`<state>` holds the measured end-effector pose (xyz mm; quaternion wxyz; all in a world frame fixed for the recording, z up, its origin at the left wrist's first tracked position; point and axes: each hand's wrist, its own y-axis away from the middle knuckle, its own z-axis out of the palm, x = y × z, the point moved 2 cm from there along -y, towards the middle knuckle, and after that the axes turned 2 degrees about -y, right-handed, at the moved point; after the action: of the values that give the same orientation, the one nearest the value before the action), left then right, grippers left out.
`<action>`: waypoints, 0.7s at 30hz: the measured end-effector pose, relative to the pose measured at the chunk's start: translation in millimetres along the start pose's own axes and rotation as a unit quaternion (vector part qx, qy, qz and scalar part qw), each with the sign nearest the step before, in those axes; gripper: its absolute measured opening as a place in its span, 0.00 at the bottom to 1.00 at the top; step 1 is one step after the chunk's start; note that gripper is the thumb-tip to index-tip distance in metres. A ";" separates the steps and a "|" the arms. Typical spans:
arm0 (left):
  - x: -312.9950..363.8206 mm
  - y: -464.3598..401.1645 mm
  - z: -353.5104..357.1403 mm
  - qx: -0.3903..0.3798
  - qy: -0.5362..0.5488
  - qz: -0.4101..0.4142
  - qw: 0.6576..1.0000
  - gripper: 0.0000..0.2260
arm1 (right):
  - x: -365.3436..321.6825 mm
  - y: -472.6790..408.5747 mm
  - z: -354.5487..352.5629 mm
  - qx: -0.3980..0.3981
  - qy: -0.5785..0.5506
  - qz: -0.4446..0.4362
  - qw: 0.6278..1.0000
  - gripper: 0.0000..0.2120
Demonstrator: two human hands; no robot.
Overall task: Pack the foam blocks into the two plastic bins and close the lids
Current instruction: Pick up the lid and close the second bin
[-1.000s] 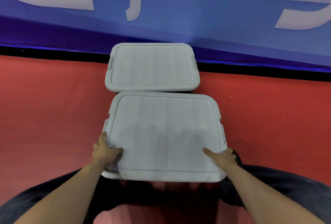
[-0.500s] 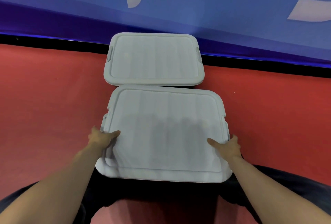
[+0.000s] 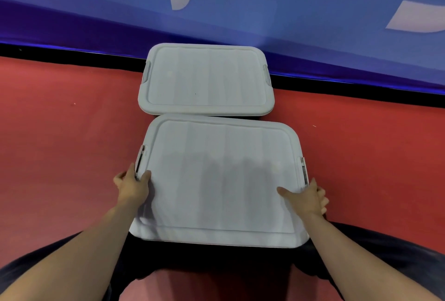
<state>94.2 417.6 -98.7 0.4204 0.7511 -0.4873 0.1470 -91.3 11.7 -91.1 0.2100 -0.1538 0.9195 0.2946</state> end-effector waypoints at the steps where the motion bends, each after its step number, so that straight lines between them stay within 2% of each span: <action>1: 0.6 0.7 0.7 0.001 0.002 0.013 1.000 0.29 | 0.8 -0.7 1.6 -0.001 0.004 -0.003 1.000 0.58; 4: -2.1 -2.3 1.7 0.008 -0.001 0.021 1.000 0.27 | 3.2 -2.9 4.4 -0.006 -0.013 -0.005 1.000 0.52; 9: 2.3 1.6 3.2 0.033 -0.065 0.034 0.997 0.23 | 5.6 -6.1 7.0 -0.029 -0.119 -0.011 0.992 0.40; 15: 1.2 2.9 2.9 0.029 -0.052 0.033 0.998 0.25 | 8.3 -5.1 1.7 -0.005 -0.106 -0.041 0.993 0.31; 17: 2.6 5.0 2.9 -0.001 -0.044 0.026 0.999 0.32 | 10.6 -5.2 0.9 0.002 -0.101 -0.050 0.994 0.31; 19: 5.5 8.2 4.0 -0.035 -0.070 0.007 0.997 0.48 | 12.2 -6.6 1.5 0.005 -0.096 -0.056 0.994 0.31; 21: 7.3 9.3 5.9 -0.045 -0.107 -0.004 0.993 0.57 | 11.3 -5.6 3.3 -0.001 -0.092 -0.052 0.994 0.34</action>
<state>88.7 407.1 -93.1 0.3994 0.7451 -0.5326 0.0419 -97.8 7.5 -101.7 0.3091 -0.1739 0.8866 0.2970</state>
